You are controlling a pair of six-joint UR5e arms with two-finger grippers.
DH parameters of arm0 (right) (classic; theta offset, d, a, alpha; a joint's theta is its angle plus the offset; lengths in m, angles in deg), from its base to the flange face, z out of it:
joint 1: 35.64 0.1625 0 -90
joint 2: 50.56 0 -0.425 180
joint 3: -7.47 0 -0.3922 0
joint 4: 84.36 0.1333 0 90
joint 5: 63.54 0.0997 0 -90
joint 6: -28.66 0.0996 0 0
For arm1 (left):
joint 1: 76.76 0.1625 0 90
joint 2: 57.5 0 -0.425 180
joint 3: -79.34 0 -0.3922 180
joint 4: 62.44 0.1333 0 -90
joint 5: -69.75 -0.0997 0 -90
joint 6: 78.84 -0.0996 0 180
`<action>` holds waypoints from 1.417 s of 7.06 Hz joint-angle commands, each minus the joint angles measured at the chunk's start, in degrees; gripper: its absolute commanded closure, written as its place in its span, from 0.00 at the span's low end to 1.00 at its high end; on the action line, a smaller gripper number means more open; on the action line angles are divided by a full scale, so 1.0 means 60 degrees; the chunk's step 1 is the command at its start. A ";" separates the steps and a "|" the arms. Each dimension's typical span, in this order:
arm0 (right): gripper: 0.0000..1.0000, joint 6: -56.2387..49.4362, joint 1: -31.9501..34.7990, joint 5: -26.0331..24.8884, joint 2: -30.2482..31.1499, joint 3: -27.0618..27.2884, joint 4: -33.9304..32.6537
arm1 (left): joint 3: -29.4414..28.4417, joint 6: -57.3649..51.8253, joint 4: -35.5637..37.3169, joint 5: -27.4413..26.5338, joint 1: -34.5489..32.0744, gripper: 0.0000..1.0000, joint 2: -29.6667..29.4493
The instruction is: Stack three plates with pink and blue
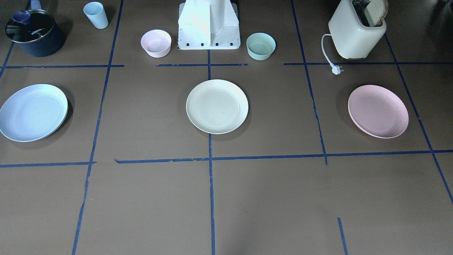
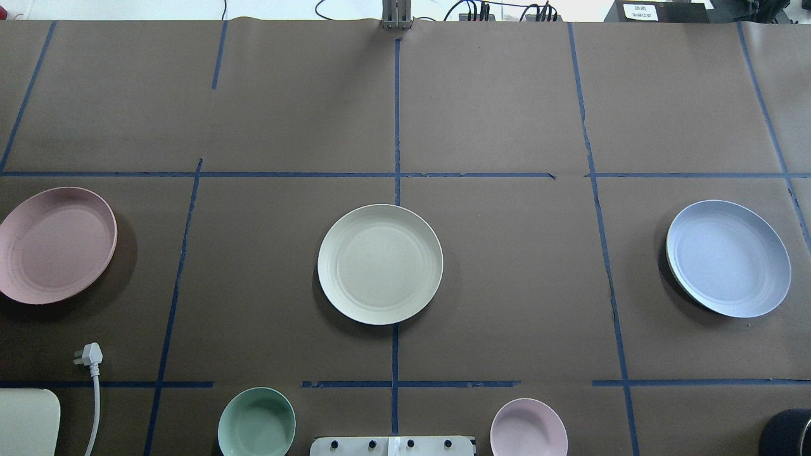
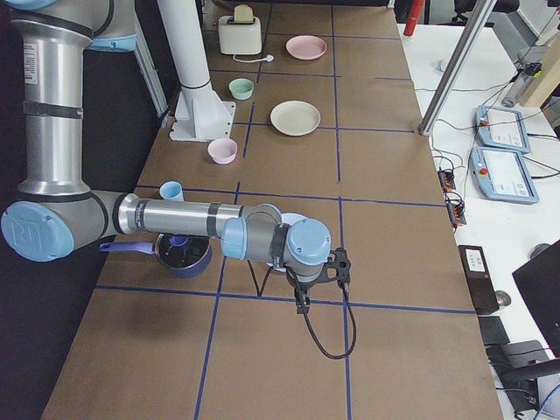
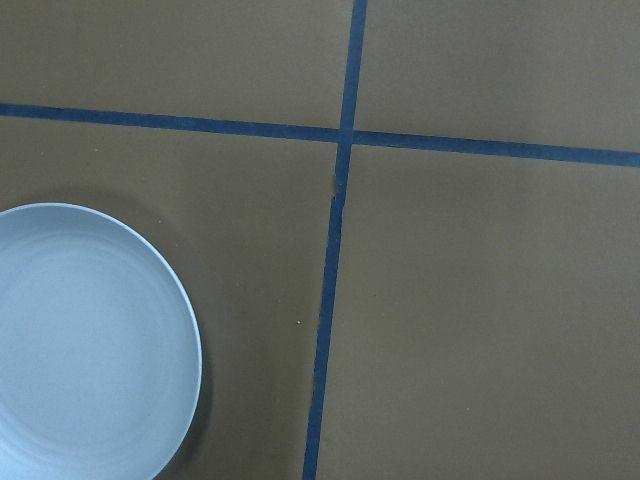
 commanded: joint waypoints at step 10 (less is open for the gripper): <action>0.00 0.0022 0.0112 -0.0009 0.0042 0.0151 0.0015 | -0.0041 0.0073 -0.0153 0.0101 -0.0020 0.00 0.0049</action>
